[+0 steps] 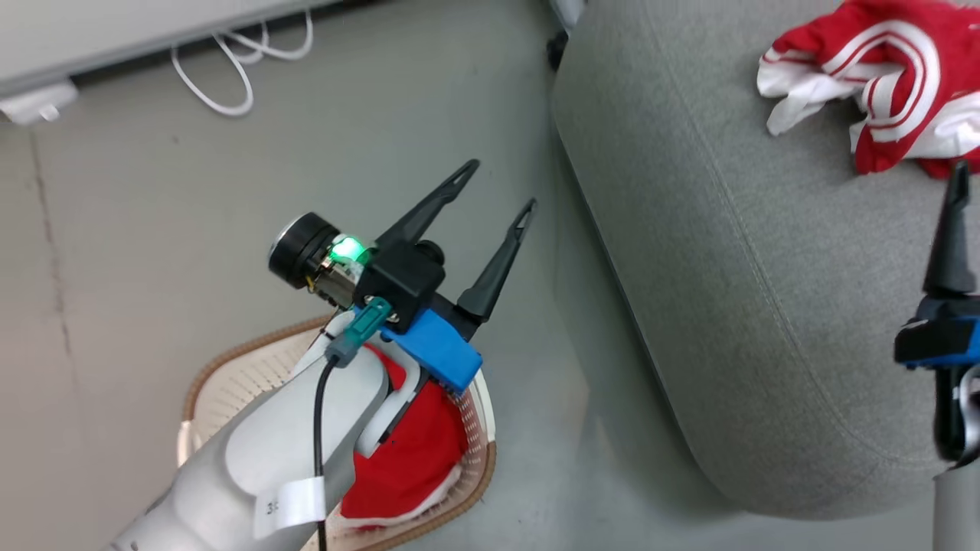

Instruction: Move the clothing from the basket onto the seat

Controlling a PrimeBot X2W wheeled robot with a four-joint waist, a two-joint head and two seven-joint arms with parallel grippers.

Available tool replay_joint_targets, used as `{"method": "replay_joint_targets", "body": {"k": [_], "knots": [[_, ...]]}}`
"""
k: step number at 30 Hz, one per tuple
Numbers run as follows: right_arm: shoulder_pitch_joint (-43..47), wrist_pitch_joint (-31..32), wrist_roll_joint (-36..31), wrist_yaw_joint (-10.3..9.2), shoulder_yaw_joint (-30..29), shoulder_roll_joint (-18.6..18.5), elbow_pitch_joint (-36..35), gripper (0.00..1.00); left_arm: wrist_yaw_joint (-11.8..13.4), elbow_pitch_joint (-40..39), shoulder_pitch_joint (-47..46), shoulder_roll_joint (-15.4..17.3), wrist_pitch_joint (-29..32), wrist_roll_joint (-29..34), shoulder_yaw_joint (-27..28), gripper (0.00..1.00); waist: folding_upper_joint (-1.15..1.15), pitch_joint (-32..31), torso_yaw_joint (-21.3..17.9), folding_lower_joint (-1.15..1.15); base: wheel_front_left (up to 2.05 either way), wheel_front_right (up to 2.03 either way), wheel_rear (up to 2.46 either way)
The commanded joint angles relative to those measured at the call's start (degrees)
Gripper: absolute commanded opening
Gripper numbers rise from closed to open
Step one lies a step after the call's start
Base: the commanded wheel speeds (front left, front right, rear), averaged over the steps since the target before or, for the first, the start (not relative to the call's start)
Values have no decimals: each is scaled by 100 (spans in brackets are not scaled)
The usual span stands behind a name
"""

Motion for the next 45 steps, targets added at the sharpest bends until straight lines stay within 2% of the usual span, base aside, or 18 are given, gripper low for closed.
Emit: {"method": "replay_joint_targets", "body": {"k": [1, 8, 17, 26, 35, 45], "knots": [[166, -20, 47, 1, 124, 19, -73, 100, 51, -60, 158, -9, -26, 30, 155, 100, 0, -516, 228, 1, 0, 0, 0], [566, -20, 144, 1, 923, 101, -208, 100, 174, -367, 1041, 26, -31, 291, 1110, 100, 0, -1182, 673, 1, 0, 0, 0], [857, -20, 379, 1, 1624, 203, -159, 100, 247, -757, 2144, -153, -32, 789, 2486, 100, 0, -1839, 1210, 1, 0, 0, 0], [1180, -20, 576, 1, 1776, 293, -106, 100, 31, -837, 3052, -428, -33, 1181, 3603, 100, 0, -2209, 1592, 1, 0, 0, 0], [1488, -20, 838, 1, 1802, 314, 16, 100, -319, -1022, 3630, -773, -32, 1571, 4632, 100, 0, -2298, 1714, 1, 0, 0, 0], [1881, -20, 1075, 1, 1865, 314, 50, 100, -720, -1077, 4037, -1087, -32, 1944, 5167, 100, 0, -2367, 1760, 1, 0, 0, 0]]}}
